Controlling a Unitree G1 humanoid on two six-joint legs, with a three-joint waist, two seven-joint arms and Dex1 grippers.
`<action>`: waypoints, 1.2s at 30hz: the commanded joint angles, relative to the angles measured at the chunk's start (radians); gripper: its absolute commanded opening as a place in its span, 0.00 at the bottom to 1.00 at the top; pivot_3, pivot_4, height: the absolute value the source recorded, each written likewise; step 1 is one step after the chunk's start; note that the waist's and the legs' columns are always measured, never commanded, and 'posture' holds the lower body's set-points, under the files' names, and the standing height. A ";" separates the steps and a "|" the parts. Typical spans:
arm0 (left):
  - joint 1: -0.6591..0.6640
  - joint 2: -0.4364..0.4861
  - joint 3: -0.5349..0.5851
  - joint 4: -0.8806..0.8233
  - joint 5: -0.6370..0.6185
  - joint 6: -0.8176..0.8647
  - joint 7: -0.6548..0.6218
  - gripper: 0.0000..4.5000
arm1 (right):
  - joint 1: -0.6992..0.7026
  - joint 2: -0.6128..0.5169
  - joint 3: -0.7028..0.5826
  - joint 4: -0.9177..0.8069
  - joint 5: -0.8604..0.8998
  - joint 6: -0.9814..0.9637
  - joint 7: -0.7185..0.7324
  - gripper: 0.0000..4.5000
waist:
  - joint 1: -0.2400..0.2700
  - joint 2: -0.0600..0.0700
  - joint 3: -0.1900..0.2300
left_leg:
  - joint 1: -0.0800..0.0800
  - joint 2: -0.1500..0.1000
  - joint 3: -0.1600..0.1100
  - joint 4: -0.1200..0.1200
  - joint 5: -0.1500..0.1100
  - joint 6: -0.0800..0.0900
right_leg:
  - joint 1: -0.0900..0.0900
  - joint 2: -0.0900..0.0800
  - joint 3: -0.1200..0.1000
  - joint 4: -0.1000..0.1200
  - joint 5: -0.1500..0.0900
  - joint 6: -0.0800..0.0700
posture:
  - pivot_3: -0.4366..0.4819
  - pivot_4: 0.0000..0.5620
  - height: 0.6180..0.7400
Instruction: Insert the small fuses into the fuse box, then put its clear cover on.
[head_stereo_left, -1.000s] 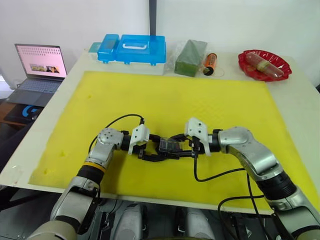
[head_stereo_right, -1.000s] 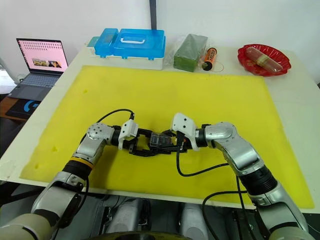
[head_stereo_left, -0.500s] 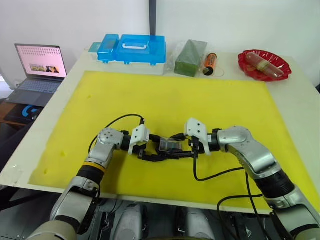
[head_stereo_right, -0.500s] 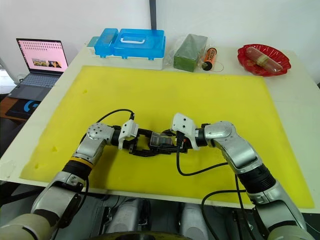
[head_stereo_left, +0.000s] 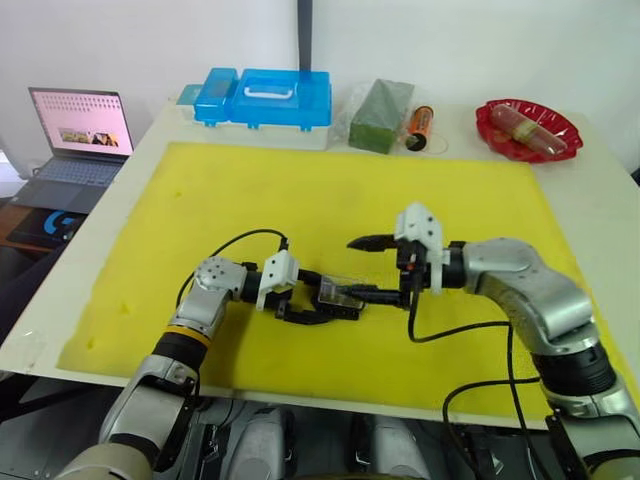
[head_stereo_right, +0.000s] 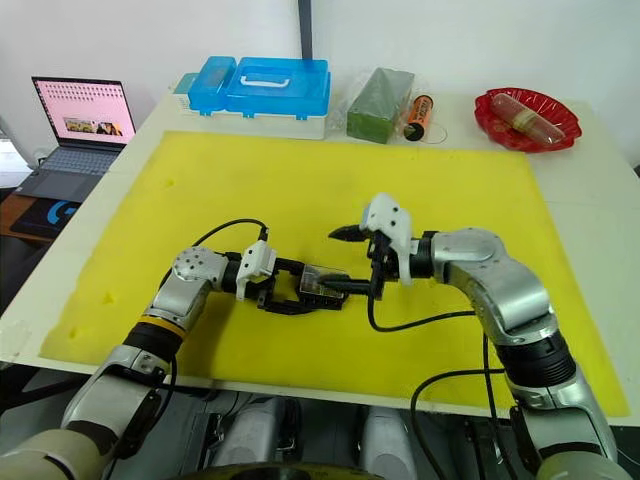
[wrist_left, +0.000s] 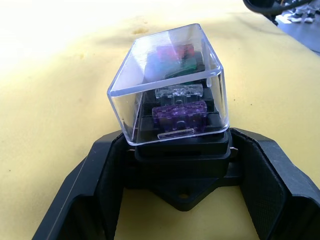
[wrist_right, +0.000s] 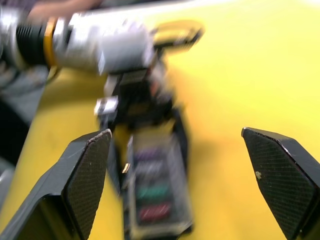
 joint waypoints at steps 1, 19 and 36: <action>0.010 -0.008 -0.014 0.003 0.004 -0.006 -0.001 0.63 | 0.014 0.009 -0.006 -0.058 -0.009 -0.080 -0.013 0.86 | 0.000 0.000 0.000 | 0.000 0.000 0.000 0.000 0.000 0.000 | 0.000 0.000 0.000 0.000 0.000 0.000 | 0.48 0.27 1.00; 0.021 -0.016 -0.022 -0.012 0.009 -0.005 0.005 0.63 | 0.118 0.025 0.288 0.176 -0.221 -0.269 0.056 0.01 | 0.003 -0.001 -0.001 | 0.000 0.000 -0.001 0.000 0.000 0.000 | 0.001 0.000 -0.001 -0.001 0.000 0.000 | 0.48 0.27 1.00; 0.040 0.006 -0.015 -0.034 0.003 0.008 0.015 0.63 | 0.130 -0.048 -0.034 -0.124 0.036 -0.090 -0.030 0.01 | -0.020 0.000 -0.014 | 0.000 -0.001 -0.001 0.000 -0.001 0.001 | 0.001 -0.002 -0.001 -0.001 0.000 0.000 | 0.48 0.27 1.00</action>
